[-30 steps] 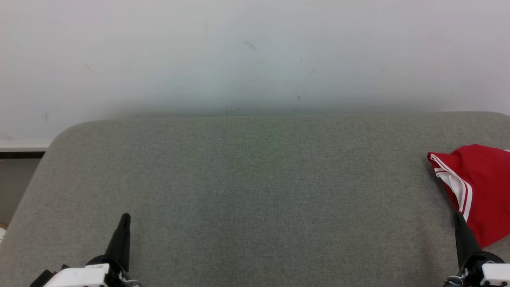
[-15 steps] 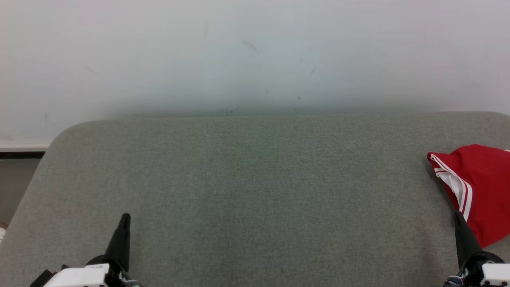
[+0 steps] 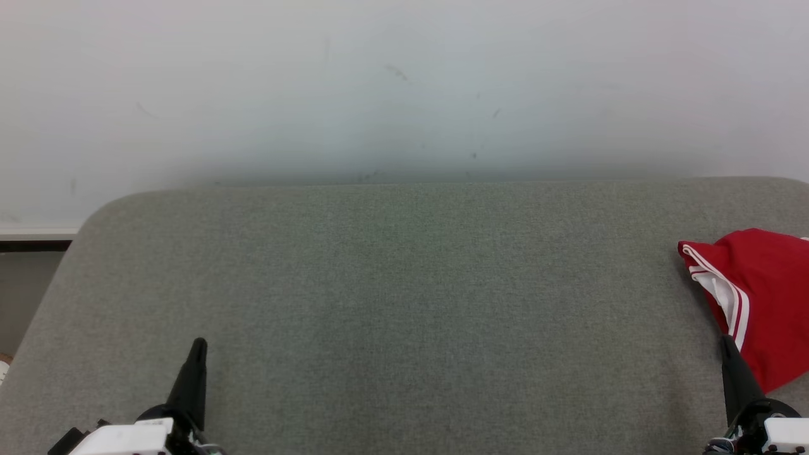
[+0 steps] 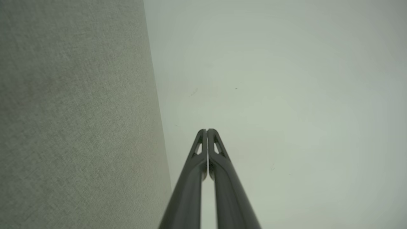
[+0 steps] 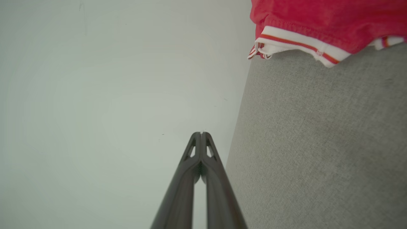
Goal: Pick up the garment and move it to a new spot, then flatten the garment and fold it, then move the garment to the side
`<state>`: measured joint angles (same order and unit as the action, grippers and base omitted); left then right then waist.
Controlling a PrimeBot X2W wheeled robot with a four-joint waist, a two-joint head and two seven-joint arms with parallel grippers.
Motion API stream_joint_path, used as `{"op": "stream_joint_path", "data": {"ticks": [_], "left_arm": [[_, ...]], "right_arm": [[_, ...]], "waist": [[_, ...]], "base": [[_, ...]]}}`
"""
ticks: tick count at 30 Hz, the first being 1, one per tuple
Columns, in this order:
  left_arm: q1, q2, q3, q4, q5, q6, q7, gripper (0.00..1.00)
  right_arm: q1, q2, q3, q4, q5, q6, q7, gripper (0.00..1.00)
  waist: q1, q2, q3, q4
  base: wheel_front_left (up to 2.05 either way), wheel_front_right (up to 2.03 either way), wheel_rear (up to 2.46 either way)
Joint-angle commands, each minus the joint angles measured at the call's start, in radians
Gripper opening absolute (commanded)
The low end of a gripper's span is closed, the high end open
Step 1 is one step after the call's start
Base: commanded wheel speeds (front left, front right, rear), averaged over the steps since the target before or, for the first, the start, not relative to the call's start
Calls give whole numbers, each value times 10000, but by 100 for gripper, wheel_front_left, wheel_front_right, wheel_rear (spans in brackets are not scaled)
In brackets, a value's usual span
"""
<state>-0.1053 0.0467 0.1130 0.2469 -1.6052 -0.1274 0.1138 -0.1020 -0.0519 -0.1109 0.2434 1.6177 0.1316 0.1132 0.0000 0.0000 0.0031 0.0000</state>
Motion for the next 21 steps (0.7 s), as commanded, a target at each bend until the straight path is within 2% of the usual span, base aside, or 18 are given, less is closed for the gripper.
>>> {"op": "stream_joint_path", "data": {"ticks": [1, 21], "left_arm": [[-72, 67, 25, -25, -142, -64, 42, 0], [-72, 67, 24, -26, -142, -64, 39, 0]], "right_arm": [[-115, 0, -45, 27, -56, -17, 17, 0], [-116, 5, -53, 27, -68, -17, 28, 0]], "waist": [[0, 0, 0, 0], [0, 0, 0, 0]], "base": [[0, 0, 0], [0, 0, 0]]}}
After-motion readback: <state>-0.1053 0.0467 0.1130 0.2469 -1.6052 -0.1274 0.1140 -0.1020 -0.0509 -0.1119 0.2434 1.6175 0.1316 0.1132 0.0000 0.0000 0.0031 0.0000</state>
